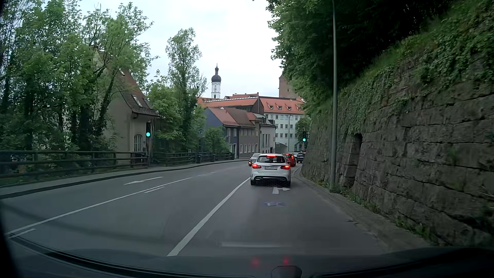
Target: Follow the waypoints while adhering to traffic rules and regulations
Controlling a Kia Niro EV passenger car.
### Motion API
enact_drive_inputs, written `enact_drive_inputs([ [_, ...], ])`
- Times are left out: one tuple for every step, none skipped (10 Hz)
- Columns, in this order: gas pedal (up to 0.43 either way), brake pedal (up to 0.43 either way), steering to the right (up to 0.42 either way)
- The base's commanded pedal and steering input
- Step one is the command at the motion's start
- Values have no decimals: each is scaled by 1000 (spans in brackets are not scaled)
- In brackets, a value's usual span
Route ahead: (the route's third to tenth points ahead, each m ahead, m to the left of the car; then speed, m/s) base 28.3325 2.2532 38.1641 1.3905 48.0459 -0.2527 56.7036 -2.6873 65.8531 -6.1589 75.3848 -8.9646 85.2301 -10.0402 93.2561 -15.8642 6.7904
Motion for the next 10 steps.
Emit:
enact_drive_inputs([
  [0, 73, 6],
  [0, 85, 7],
  [0, 104, 10],
  [0, 140, 13],
  [0, 165, 16],
  [0, 195, 17],
  [0, 213, 17],
  [0, 220, 17],
  [0, 226, 16],
  [0, 226, 15],
])
